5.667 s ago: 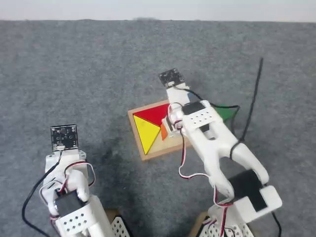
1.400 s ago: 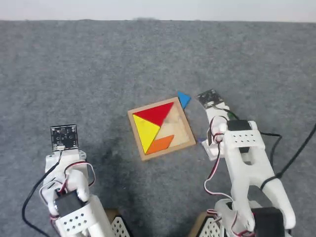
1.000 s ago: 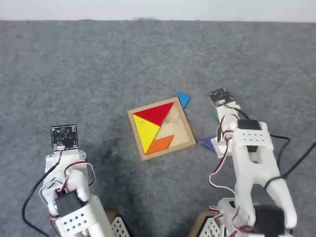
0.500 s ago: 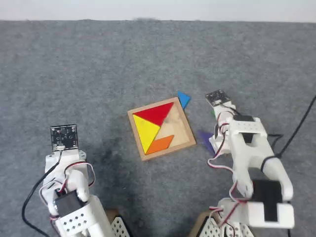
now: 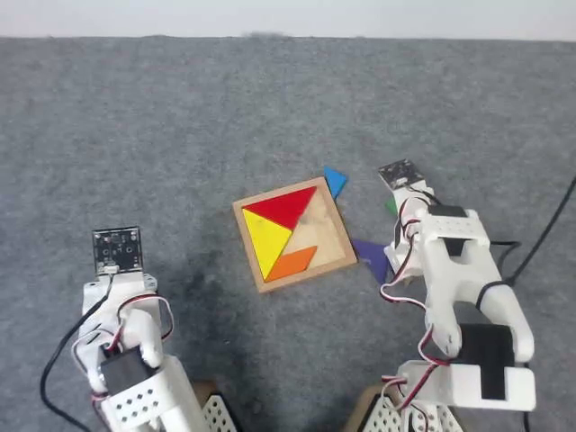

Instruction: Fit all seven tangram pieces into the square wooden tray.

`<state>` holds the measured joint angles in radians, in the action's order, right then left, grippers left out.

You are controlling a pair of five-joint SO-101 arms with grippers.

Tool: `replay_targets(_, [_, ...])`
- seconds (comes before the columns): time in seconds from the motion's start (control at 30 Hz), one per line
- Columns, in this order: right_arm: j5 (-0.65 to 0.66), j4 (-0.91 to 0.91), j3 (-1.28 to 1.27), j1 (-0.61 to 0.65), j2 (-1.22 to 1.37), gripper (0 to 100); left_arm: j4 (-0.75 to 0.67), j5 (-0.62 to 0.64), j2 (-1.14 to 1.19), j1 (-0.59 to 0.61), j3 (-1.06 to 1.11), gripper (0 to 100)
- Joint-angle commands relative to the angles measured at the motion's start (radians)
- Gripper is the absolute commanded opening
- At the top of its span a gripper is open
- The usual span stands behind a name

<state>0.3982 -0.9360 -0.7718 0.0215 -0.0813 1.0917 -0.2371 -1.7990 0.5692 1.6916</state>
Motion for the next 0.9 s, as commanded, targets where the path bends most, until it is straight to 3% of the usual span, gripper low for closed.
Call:
replay_targets(0.0, [-0.032,-0.019,0.068,0.002,-0.010,5.1,0.003,-0.012,-0.015,-0.002,-0.008,2])
replay_targets(0.23, [-0.051,-0.059,0.089,0.028,-0.166,5.1,0.003,-0.012,-0.015,-0.002,-0.008,2])
replay_targets(0.47, [-0.049,-0.188,0.221,0.220,-0.274,5.1,0.003,-0.012,-0.015,-0.002,-0.008,2])
replay_targets(0.67, [-0.048,-0.303,0.488,0.357,-0.117,5.1,0.003,-0.012,-0.015,-0.002,-0.008,2])
replay_targets(0.87, [0.203,-0.305,0.644,0.453,0.125,5.1,0.003,-0.012,-0.015,-0.002,-0.008,2])
